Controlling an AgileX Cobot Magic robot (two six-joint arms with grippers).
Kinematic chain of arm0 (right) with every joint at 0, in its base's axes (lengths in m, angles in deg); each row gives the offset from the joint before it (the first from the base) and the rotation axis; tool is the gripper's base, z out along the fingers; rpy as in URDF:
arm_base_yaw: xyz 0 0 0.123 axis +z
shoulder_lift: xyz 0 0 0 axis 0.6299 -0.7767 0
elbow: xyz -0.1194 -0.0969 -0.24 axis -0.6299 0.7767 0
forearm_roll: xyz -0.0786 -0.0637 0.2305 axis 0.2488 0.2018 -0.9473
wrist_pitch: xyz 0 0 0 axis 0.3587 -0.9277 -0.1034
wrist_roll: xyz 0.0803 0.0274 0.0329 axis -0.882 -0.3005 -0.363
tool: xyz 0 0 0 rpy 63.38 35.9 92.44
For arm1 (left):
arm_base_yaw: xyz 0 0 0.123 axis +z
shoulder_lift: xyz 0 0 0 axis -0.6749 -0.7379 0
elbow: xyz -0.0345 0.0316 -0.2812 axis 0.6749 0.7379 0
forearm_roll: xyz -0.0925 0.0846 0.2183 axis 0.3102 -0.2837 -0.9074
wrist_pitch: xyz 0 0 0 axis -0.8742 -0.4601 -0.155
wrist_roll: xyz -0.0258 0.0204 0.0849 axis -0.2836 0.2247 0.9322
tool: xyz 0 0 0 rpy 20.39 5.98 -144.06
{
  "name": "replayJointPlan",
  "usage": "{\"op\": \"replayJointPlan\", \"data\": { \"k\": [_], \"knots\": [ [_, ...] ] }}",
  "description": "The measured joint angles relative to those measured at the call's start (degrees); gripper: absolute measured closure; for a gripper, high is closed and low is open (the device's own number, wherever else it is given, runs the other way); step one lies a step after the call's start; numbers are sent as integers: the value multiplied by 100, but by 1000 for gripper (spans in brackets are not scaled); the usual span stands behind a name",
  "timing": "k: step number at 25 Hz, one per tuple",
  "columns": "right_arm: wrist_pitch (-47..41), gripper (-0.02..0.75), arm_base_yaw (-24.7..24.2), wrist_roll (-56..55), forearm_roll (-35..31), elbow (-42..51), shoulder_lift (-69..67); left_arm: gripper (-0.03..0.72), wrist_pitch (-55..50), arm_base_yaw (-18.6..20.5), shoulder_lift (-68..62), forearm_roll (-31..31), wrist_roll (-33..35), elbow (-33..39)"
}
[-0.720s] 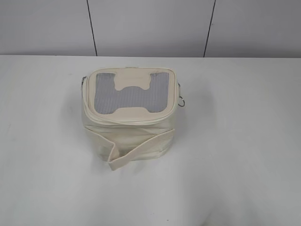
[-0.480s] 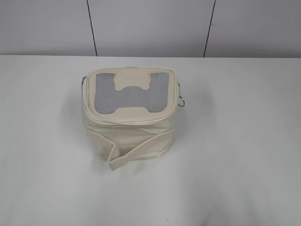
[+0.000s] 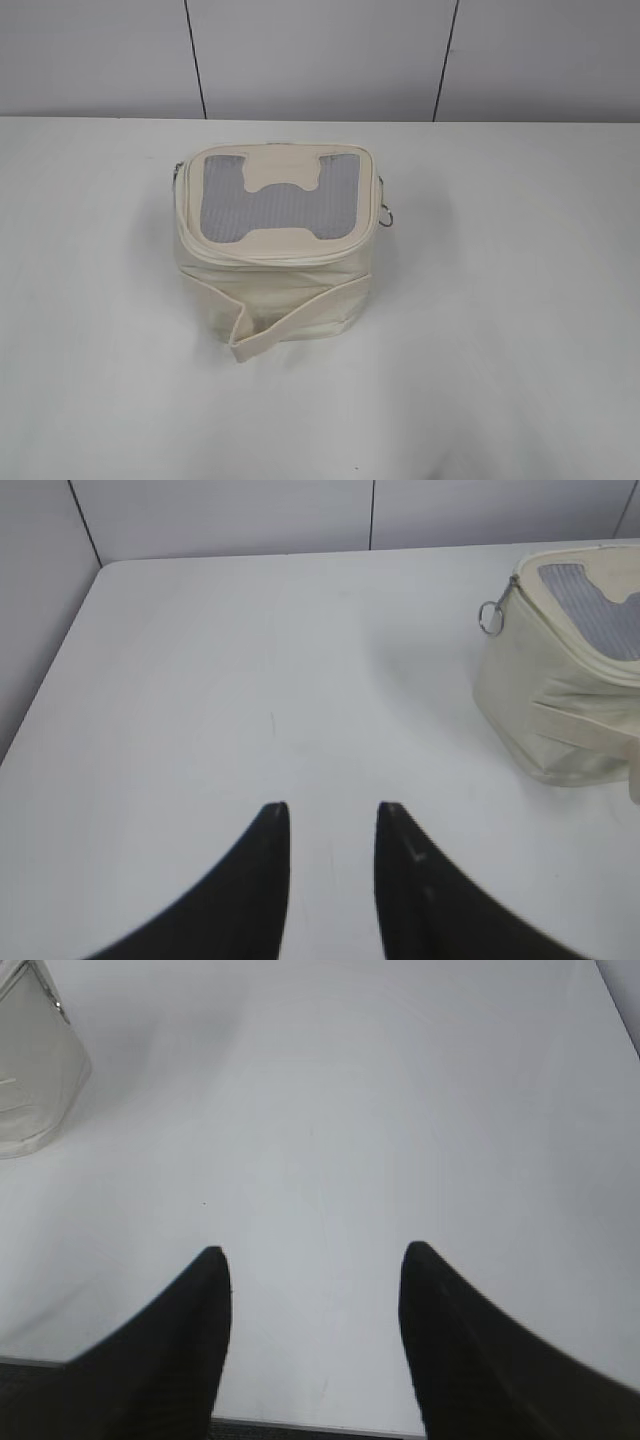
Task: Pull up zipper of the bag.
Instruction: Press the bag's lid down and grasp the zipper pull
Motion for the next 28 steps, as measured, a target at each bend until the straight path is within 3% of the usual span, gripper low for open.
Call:
{"op": "replayJointPlan", "data": {
  "k": [23,26,28],
  "knots": [
    [0,307,0,1,-42,0,0,462,0,0,0,0,0,0],
    [47,310,0,176,-542,-29,-13,462,0,0,0,0,0,0],
    [246,333,0,838,-1461,-144,-280,462,0,0,0,6,0,0]
  ]
}}
